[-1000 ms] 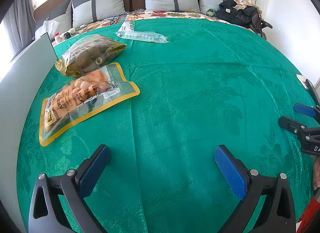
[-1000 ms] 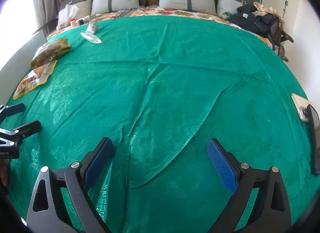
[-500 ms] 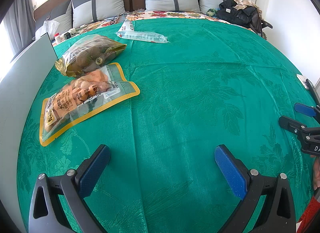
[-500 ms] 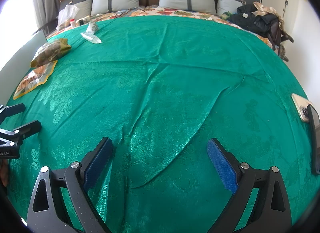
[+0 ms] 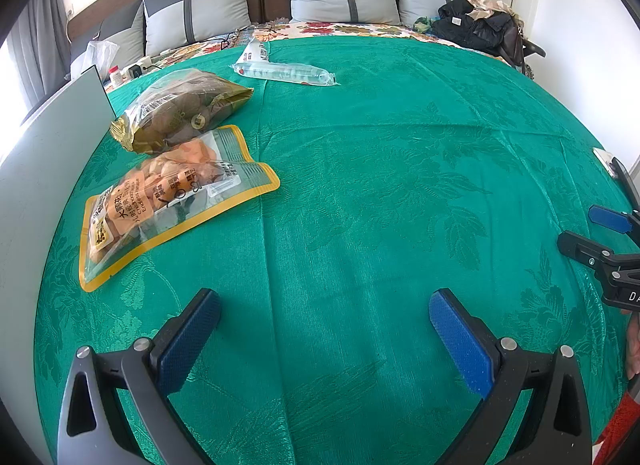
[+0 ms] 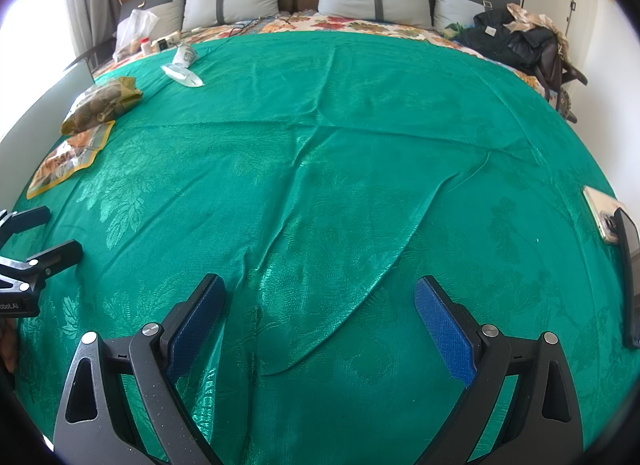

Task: Organize snacks
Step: 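Move left gripper to the yellow-bordered peanut bag and grasp its end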

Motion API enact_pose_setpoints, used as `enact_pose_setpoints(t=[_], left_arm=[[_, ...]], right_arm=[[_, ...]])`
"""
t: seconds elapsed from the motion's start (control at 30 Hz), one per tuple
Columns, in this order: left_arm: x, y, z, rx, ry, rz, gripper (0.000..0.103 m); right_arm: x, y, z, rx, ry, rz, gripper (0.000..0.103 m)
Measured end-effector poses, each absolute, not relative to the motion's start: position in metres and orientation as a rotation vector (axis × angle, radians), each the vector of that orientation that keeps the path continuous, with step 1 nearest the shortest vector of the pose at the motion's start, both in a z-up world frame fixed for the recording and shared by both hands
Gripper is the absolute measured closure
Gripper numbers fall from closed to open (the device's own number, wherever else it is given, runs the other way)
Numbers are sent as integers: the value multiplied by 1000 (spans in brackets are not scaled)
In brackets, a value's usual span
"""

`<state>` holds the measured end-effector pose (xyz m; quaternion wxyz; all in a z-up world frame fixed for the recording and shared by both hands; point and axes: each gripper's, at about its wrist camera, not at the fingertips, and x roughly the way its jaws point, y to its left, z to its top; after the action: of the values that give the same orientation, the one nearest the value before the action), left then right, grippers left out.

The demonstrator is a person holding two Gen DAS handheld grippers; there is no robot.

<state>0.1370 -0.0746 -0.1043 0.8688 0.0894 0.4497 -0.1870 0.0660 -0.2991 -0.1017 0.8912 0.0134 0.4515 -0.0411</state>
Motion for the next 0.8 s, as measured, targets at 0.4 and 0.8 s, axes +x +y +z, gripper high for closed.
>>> enact_pose_setpoints(t=[0.4, 0.8], left_arm=[[139, -31, -74, 212, 1060, -491, 0], [250, -11, -61, 404, 1157, -480, 0]], right_arm=[[66, -299, -102, 28, 937, -84, 5], [66, -299, -101, 29, 937, -84, 5]])
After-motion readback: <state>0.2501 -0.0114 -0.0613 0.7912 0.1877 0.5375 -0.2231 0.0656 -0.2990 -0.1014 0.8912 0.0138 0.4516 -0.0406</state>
